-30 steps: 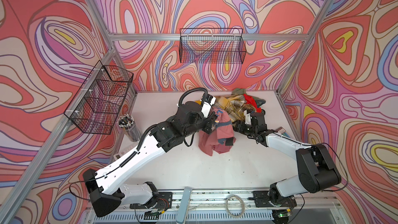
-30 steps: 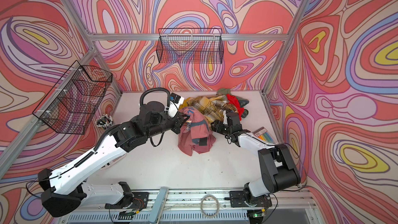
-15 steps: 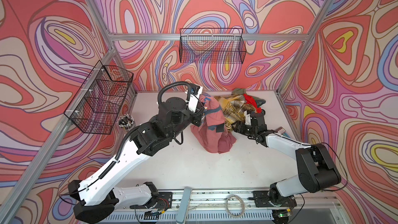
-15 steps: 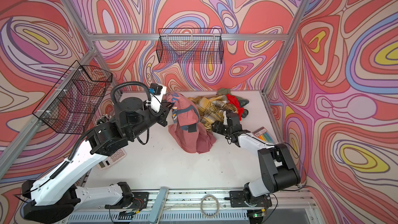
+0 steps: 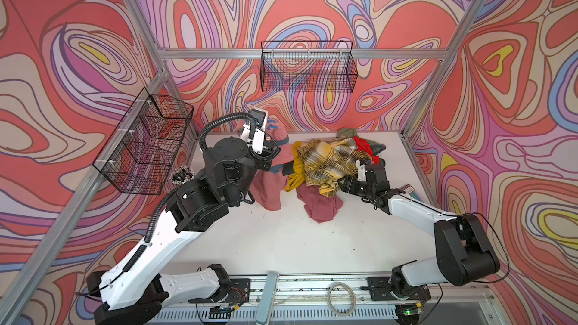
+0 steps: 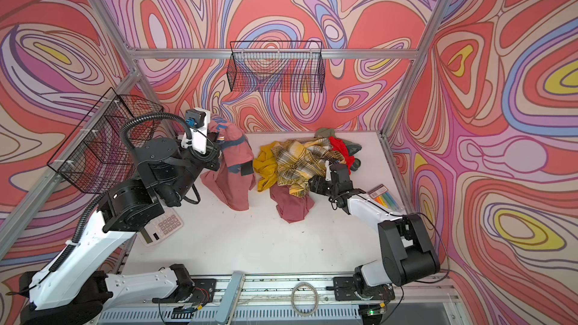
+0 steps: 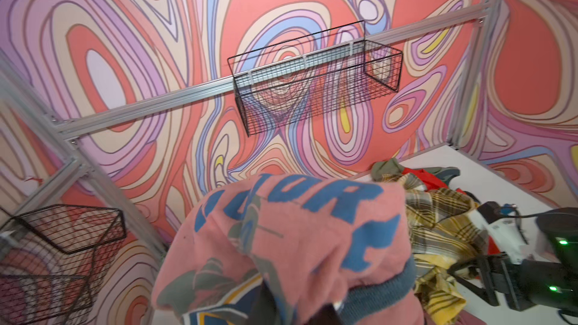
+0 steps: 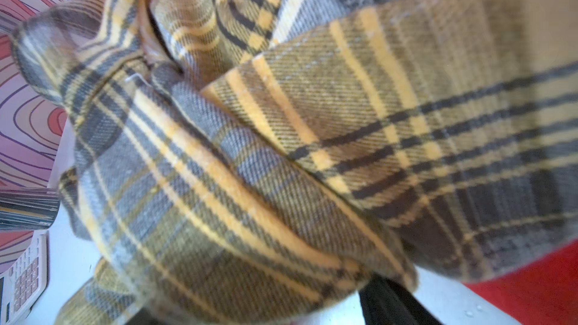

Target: Pick out a specific cloth from the pile

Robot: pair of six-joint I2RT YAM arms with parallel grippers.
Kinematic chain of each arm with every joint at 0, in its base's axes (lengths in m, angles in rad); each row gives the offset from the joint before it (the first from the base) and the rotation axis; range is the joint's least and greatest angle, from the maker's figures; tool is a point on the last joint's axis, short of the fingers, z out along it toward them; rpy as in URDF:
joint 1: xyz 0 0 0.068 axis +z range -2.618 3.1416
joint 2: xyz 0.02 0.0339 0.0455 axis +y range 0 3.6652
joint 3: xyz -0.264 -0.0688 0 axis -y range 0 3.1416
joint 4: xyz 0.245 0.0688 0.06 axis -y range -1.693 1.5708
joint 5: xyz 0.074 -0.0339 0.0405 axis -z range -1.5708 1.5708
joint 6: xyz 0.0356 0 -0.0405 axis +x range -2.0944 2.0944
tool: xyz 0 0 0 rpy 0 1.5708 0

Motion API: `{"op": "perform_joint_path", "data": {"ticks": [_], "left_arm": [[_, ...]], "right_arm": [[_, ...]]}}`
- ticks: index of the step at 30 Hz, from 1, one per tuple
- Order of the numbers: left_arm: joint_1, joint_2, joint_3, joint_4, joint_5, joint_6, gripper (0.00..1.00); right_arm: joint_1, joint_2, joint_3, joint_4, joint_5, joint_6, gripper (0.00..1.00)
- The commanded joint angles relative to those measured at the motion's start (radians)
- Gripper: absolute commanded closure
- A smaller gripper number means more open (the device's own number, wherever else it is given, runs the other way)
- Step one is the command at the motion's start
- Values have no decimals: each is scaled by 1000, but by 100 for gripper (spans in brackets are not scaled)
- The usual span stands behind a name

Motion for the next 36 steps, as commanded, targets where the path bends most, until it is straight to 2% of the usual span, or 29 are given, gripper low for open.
{"op": "perform_joint_path", "data": {"ticks": [1, 2, 4, 9, 13, 16, 21, 23, 26, 31, 34, 36], "left_arm": [[9, -19, -20, -61, -147, 55, 100], [14, -24, -28, -79, -190, 46, 100], [38, -40, -46, -135, -189, -5, 100], [155, -52, -43, -363, -44, -209, 100], [199, -43, -47, -484, -35, -287, 100], [260, -30, -55, -518, 14, -321, 100], [361, 20, -69, -517, 135, -320, 100], [380, 44, -82, -502, 101, -308, 100], [390, 67, -163, -391, 12, -263, 100], [426, 118, -239, -237, 54, -276, 100], [429, 124, -263, -169, 9, -298, 100], [429, 101, -298, -130, 25, -335, 100]], "right_arm": [[-10, -42, -19, -12, 40, -32, 23], [-10, -50, -19, -14, 45, -33, 23], [-10, -65, -25, -20, 55, -34, 23], [-10, -84, -32, -33, 67, -34, 23], [-10, -98, -38, -36, 70, -30, 23], [-10, -103, -42, -39, 76, -24, 23], [-10, -112, -48, -44, 79, -16, 24], [-10, -118, -49, -53, 89, -18, 24], [-10, -125, -55, -56, 102, -17, 24], [-10, -134, -65, -58, 96, -16, 25], [-10, -143, -74, -58, 95, -16, 25], [-10, -150, -83, -59, 96, -17, 26]]}}
